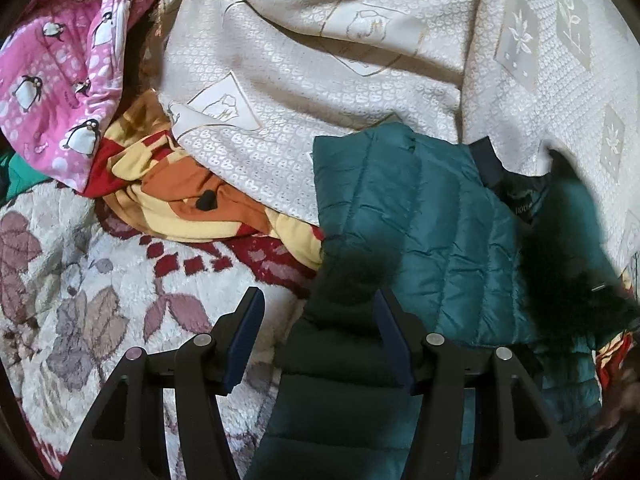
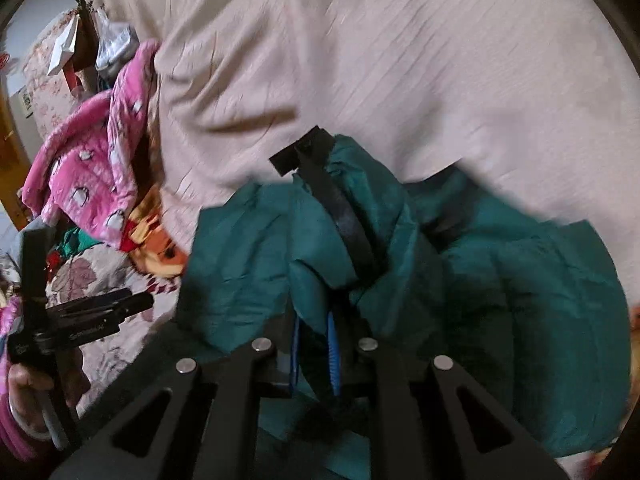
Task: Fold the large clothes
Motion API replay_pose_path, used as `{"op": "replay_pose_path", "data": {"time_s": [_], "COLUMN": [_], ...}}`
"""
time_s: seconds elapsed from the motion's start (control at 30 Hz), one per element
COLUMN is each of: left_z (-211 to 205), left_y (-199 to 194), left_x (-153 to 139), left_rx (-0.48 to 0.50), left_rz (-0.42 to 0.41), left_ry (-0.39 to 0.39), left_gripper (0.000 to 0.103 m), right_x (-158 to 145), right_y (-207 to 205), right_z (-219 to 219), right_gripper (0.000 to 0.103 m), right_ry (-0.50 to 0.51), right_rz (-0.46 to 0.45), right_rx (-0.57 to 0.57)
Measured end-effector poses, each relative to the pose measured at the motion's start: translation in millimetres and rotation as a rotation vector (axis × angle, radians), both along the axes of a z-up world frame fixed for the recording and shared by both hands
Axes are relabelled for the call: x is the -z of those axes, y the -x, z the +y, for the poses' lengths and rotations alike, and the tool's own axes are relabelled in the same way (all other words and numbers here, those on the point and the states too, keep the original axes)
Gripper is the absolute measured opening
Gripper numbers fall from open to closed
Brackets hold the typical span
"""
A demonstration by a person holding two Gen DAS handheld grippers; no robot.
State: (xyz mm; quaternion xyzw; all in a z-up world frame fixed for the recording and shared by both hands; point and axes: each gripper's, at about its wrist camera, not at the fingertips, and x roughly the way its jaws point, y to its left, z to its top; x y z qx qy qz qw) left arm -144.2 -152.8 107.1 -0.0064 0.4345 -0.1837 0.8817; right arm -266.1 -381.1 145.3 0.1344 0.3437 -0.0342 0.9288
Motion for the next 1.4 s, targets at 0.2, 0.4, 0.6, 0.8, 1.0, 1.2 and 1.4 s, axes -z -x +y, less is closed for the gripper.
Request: {"op": "replay_pose_path", "data": {"time_s": [0.2, 0.4, 0.6, 0.8, 1.0, 1.2, 1.4], "left_z": [3, 0, -16, -49, -92, -95, -68], "left_y": [-4, 1, 15, 24, 8, 10, 0], "left_x": [5, 5, 1, -3, 23, 2, -19], "left_rx": [0.002, 0.035, 0.072, 0.115, 0.093, 0.107, 0.076], "left_rz": [0.023, 0.050, 0.047, 0.026, 0.047, -0.075, -0.192], "left_ry": [0.057, 0.154, 0.197, 0.197, 0.111, 0.068, 0.008], "left_gripper": [0.039, 0.041, 0.048, 0.050, 0.033, 0.000, 0.000], "right_x": [52, 32, -1, -16, -8, 8, 29], "right_y": [-47, -11, 42, 101, 141, 147, 97], "right_z": [31, 31, 0, -43, -91, -124, -116], "right_gripper": [0.033, 0.060, 0.066, 0.074, 0.077, 0.058, 0.046], "right_ry": [-0.048, -0.072, 0.028, 0.090, 0.069, -0.020, 0.001], "right_rz": [0.143, 0.126, 0.101, 0.080, 0.103, 0.076, 0.114], "right_rx": [-0.047, -0.095, -0.030, 0.109, 0.277, 0.358, 0.301]}}
